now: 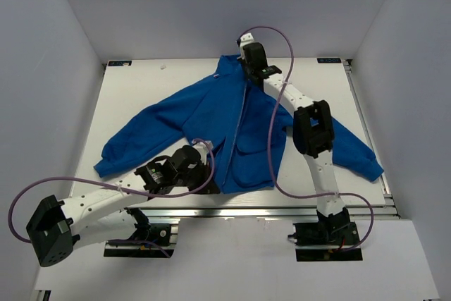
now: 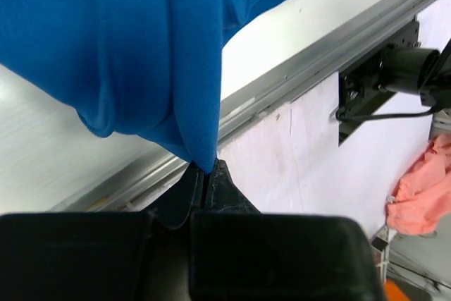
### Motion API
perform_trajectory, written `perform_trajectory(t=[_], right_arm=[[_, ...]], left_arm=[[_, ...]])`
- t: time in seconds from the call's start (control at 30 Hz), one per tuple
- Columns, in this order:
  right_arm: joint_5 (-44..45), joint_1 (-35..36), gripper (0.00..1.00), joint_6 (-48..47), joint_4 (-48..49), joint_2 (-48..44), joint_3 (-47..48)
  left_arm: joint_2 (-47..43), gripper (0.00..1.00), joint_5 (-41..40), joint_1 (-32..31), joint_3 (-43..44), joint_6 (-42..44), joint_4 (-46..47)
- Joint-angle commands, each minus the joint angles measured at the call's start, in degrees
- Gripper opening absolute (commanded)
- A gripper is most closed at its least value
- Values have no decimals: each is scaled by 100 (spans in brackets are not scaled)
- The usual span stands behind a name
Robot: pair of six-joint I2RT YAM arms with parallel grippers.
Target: Zip up the jacket
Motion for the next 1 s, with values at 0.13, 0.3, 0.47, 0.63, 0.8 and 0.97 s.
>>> perform_trajectory(t=[0.13, 0.3, 0.47, 0.63, 0.8, 0.97], right_arm=[[125, -533, 0, -700, 2497, 1670, 2140], [-1078, -577, 0, -420, 3430, 1646, 1975], [-1555, -577, 73, -427, 3423, 1146, 1467], [-1160, -595, 89, -58, 2125, -223, 510], [-729, -735, 89, 1197, 392, -2061, -1484], [-983, -1148, 89, 1234, -66, -3030, -3393]], left_arm=[[-48, 0, 1108, -82, -376, -234, -291], [250, 0, 890, -64, -104, -111, -519], [515, 95, 406, -38, 606, 73, -984], [663, 98, -1267, 164, 1836, 328, -1985], [963, 98, -2285, 1137, 3034, 855, -2042], [2389, 98, -1260, 2875, 3507, 1899, -907]])
